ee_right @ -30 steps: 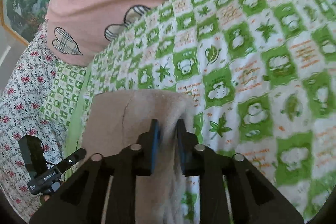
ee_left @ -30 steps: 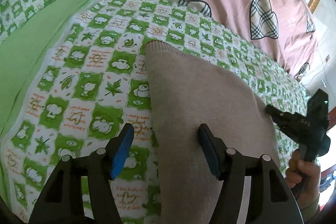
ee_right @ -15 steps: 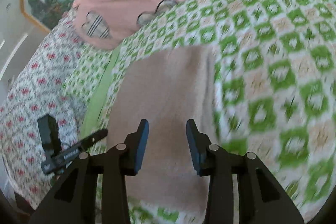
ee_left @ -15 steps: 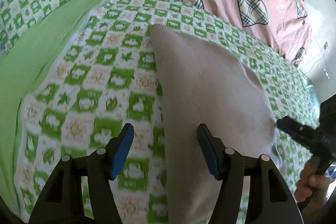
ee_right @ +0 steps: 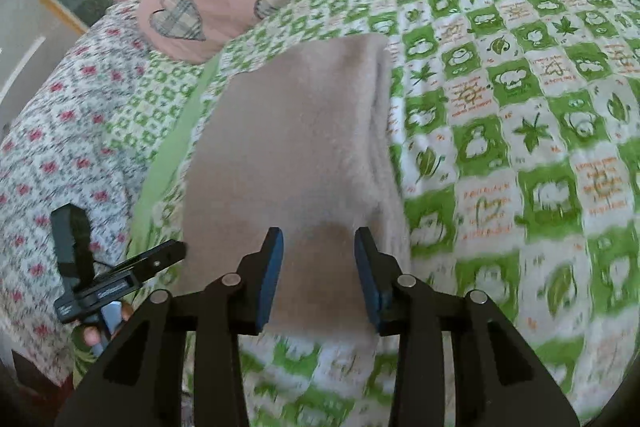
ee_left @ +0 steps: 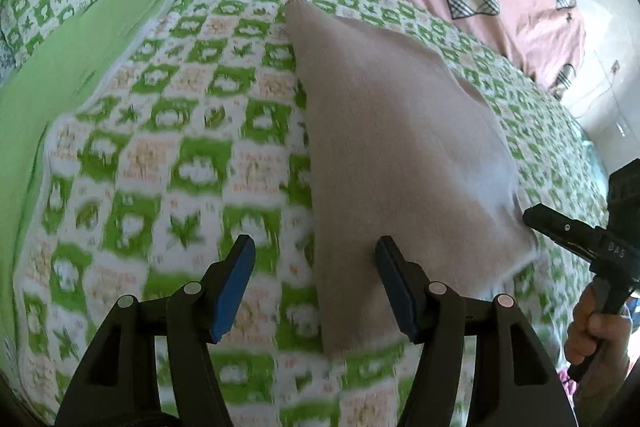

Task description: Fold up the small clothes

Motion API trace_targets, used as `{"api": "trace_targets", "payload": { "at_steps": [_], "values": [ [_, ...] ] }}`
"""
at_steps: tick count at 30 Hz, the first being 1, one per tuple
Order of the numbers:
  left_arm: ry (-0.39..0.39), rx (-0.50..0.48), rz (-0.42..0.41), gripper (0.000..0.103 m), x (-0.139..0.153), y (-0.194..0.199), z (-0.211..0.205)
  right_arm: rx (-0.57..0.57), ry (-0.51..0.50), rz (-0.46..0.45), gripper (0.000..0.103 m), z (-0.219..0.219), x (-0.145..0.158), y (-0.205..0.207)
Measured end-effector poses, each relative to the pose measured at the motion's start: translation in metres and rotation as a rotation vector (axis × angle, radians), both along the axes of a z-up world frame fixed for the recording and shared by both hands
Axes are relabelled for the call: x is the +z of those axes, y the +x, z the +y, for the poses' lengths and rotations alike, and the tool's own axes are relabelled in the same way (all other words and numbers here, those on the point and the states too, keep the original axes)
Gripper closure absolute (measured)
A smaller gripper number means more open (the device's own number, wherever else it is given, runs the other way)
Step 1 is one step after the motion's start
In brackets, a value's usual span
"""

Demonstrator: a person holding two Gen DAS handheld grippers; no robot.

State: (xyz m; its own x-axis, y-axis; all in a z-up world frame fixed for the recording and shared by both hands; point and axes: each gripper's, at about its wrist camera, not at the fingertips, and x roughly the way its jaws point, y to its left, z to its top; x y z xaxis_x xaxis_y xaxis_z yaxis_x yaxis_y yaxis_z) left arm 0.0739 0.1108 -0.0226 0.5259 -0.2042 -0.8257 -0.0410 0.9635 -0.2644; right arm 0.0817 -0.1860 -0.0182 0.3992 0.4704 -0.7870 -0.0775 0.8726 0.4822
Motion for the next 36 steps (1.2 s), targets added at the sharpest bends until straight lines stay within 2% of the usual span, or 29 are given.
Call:
{"api": "trace_targets", "payload": {
  "at_steps": [3,7,17,19,21,24,30,36],
  "values": [
    [0.029,-0.024,0.026,0.038,-0.014,-0.013,-0.005,0.037,-0.112,0.022,0.065,0.003,-0.011,-0.015],
    [0.029,-0.023,0.024,0.037,-0.022,-0.022,-0.005,0.029,-0.123,0.014,0.067,-0.003,-0.016,-0.022],
    [0.061,-0.013,-0.002,0.037,-0.003,-0.048,-0.010,0.006,-0.173,-0.044,0.064,-0.003,0.019,-0.045],
    [0.076,-0.013,-0.005,0.034,-0.002,-0.055,-0.014,0.004,-0.194,-0.060,0.056,0.000,0.025,-0.053],
    [0.099,-0.020,-0.014,0.033,0.000,-0.062,-0.019,0.001,-0.215,-0.082,0.040,0.003,0.030,-0.062],
    [0.150,-0.026,-0.026,0.029,0.002,-0.074,-0.028,0.004,-0.239,-0.103,0.029,0.008,0.034,-0.074],
    [0.233,-0.046,-0.048,0.025,0.004,-0.101,-0.043,0.029,-0.278,-0.104,0.018,0.016,0.031,-0.098],
    [0.262,-0.061,-0.059,0.023,0.006,-0.117,-0.047,0.063,-0.309,-0.081,0.017,0.022,0.021,-0.113]
  ]
}}
